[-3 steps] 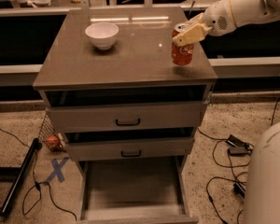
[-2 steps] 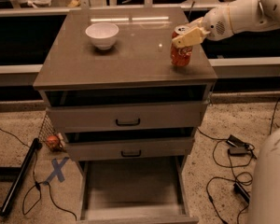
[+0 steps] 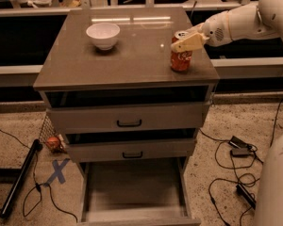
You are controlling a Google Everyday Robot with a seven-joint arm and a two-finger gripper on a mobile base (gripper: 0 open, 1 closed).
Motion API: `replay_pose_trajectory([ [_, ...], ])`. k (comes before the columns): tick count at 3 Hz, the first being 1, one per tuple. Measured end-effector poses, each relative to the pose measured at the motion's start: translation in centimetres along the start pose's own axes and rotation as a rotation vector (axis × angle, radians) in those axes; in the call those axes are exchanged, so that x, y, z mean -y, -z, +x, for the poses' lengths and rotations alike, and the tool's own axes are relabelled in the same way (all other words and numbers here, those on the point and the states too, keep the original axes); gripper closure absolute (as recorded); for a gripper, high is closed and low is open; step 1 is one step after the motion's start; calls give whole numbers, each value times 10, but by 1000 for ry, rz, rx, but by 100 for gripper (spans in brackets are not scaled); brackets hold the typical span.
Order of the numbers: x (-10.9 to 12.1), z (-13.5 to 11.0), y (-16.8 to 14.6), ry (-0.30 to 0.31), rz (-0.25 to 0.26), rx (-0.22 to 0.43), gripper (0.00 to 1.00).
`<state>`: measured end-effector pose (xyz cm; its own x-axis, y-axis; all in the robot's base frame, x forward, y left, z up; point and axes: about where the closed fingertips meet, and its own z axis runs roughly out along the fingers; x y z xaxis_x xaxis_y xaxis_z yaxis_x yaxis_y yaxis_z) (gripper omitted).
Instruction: Pick coke can from bottom drawer and place on counter
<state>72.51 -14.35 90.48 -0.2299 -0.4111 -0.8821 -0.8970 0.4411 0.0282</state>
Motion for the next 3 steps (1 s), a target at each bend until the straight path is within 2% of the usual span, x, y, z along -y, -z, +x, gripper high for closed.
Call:
replay_pose_trajectory([
  [1,-1,0,-4,-1,-5,-1,0],
  [2,-1,0,-4,-1,-5,-1,0],
  [3,10,-19,39,71,59,61,0],
])
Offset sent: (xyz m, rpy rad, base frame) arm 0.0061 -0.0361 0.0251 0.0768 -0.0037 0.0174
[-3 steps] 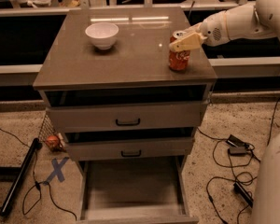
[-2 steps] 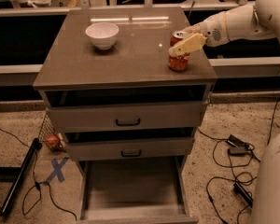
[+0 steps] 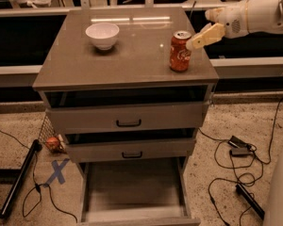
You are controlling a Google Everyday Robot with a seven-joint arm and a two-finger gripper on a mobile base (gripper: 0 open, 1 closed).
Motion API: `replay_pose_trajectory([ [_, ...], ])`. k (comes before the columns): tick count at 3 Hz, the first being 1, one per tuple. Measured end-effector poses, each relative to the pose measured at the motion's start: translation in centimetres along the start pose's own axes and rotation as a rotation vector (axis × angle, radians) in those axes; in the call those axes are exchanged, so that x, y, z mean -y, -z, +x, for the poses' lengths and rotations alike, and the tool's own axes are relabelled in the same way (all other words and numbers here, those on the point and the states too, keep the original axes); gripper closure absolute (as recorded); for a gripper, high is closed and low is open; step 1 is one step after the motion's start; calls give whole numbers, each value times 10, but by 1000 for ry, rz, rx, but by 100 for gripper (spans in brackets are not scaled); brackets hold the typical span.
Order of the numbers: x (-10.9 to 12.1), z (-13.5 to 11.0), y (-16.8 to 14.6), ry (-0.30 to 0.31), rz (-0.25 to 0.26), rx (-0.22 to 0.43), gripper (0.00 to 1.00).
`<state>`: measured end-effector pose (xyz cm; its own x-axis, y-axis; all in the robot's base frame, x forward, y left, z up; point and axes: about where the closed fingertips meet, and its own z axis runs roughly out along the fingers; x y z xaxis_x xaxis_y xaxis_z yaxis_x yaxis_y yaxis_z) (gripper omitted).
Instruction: Pick coke can from bottom drawer and place on counter
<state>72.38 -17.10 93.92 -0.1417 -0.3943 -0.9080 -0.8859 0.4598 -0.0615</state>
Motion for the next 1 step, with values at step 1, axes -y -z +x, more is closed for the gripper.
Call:
replay_pose_trajectory([
  [1,21,-30,70,93,142,65,0],
])
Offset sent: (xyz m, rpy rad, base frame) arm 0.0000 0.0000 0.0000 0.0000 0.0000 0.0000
